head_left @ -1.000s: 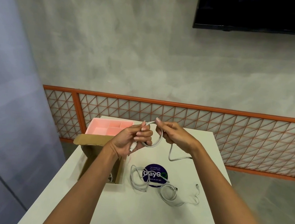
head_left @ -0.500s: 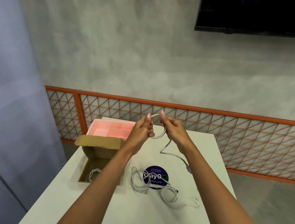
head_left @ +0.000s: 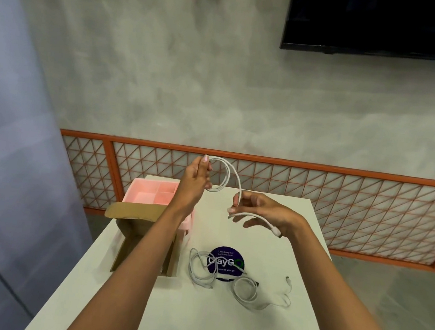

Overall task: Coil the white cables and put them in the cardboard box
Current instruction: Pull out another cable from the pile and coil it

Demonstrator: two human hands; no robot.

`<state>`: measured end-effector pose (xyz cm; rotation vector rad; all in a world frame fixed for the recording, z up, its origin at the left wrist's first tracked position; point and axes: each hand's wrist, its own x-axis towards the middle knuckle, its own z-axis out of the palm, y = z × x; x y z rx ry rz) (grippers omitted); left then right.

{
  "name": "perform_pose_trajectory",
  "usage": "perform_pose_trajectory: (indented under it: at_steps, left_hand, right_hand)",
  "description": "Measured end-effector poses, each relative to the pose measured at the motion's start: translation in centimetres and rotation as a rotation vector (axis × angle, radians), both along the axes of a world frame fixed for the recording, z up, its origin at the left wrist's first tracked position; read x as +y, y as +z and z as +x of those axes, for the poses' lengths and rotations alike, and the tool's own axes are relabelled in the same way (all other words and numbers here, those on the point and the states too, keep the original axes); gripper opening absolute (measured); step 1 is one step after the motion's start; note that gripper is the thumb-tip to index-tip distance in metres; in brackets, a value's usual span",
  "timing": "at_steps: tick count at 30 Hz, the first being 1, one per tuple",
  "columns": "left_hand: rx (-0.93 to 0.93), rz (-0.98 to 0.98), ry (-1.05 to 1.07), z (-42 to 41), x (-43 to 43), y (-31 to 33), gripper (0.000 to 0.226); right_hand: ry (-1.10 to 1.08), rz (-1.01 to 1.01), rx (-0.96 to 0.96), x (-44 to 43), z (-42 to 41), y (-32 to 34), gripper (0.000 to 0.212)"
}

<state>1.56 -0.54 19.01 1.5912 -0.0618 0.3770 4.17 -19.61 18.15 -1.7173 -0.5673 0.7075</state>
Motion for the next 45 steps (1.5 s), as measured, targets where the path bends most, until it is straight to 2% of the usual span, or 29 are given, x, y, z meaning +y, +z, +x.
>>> perform_pose_trajectory:
  at_steps: [5,8,12,14,17,21,28,31,37,39,41,45]
  left_hand:
    - [-0.023,-0.042,-0.009,-0.3,0.5,0.5,0.027]
    - [-0.018,-0.014,-0.043,-0.4,0.9,0.5,0.029]
    - [-0.008,0.012,-0.045,-0.4,1.3,0.3,0.031]
    - [-0.003,0.006,-0.044,-0.4,1.4,0.3,0.030]
    - [0.020,0.005,-0.080,-0.6,1.2,0.0,0.030]
    - [0.112,-0.014,-0.187,-0.9,0.7,-1.1,0.031]
    - [0.171,0.007,-0.428,-1.5,-0.3,-2.5,0.030]
    - [0.162,0.037,-0.428,-1.7,-0.3,-2.5,0.030]
    - [0.159,0.100,-0.431,-1.8,-0.7,-2.4,0.030]
    - [0.162,0.092,-0.428,-1.8,-1.0,-2.3,0.030]
    - [0.159,0.087,-0.404,-1.7,-1.1,-2.3,0.030]
    - [0.149,0.100,-0.270,-1.0,-0.9,-2.5,0.030]
  right_hand:
    - [0.102,-0.092,-0.013,-0.1,-0.2,-0.1,0.010]
    - [0.136,-0.090,0.045,0.2,-0.3,-0.3,0.005]
    - [0.037,-0.019,0.216,0.7,-0.4,-0.2,0.021]
    - [-0.062,-0.001,0.227,0.9,-0.3,-0.4,0.024]
    - [-0.321,0.083,0.197,1.1,0.4,-1.3,0.028]
    - [-0.570,0.278,0.204,1.3,1.4,-2.4,0.009]
    - [-0.982,0.454,0.095,1.8,3.6,-1.2,0.007]
    - [-1.051,0.545,0.086,2.0,4.2,-0.4,0.021]
    - [-1.020,0.661,0.192,2.9,3.2,1.0,0.017]
    - [-0.993,0.637,0.240,3.1,2.8,1.2,0.015]
    - [-0.888,0.493,0.286,3.1,2.3,1.2,0.012]
    - [-0.411,-0.015,0.196,2.6,1.3,1.3,0.013]
